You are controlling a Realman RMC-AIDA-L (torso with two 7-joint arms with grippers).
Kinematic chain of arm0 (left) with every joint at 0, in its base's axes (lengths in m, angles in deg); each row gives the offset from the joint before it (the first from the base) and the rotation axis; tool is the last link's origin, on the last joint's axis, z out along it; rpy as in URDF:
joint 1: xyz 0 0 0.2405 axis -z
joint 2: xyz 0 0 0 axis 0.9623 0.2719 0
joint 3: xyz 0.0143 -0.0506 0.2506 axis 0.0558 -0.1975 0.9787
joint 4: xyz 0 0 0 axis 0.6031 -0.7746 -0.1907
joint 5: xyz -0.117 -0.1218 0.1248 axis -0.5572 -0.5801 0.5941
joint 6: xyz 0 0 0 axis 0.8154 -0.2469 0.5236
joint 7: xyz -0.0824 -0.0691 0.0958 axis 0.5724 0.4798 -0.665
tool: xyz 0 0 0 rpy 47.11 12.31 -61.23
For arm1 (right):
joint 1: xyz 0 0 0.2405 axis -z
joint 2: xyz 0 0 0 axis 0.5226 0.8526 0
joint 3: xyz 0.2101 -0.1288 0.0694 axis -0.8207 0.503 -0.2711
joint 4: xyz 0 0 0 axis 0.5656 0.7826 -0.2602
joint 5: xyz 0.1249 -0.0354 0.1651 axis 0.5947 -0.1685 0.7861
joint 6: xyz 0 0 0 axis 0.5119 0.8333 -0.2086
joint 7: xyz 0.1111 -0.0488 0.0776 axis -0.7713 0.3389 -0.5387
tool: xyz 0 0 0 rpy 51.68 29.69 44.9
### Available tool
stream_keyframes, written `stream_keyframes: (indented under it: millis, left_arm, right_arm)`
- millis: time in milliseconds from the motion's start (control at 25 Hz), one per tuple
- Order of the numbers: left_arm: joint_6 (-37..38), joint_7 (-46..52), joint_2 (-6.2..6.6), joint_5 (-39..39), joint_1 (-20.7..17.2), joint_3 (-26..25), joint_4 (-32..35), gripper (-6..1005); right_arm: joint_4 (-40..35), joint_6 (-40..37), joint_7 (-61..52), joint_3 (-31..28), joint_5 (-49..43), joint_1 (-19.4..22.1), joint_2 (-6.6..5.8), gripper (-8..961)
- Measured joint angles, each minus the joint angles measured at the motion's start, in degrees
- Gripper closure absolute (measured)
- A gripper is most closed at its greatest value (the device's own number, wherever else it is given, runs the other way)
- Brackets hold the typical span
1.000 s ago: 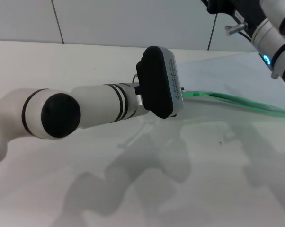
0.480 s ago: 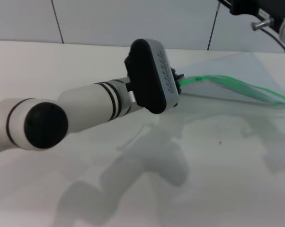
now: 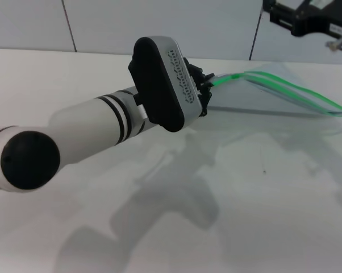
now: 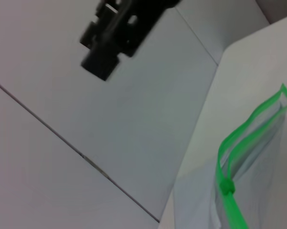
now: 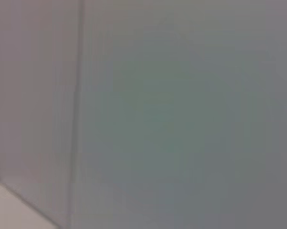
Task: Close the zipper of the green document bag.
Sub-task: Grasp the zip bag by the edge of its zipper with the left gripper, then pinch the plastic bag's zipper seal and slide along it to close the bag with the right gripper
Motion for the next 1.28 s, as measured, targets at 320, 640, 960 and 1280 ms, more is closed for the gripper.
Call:
stream_keyframes:
  millis: [320,640,960,1280]
  left_arm:
    - [0.11,0.15,0.84,0.04,-2.17,-0.03,3.83,947]
    - [0.13,0.44,1.09,0.04,-2.72,0.07,4.64,946]
    - [0.12,0.44,1.18,-0.01,-2.94,-0.07,4.70,947]
    - [0.12,0.44,1.26,-0.04,-3.18,-0.16,4.76,947]
  right_arm:
    - [2.30,8.44,12.18,-1.54,0.93,-0.44,0.19,381]
    - [3.24,8.81,18.37,1.05,-2.75,0.16,0.43,380]
    - [3.03,9.17,19.79,1.96,-2.96,1.45,0.43,380]
    - [0.83,7.75,20.29,5.37,-5.41,3.02,0.48,381]
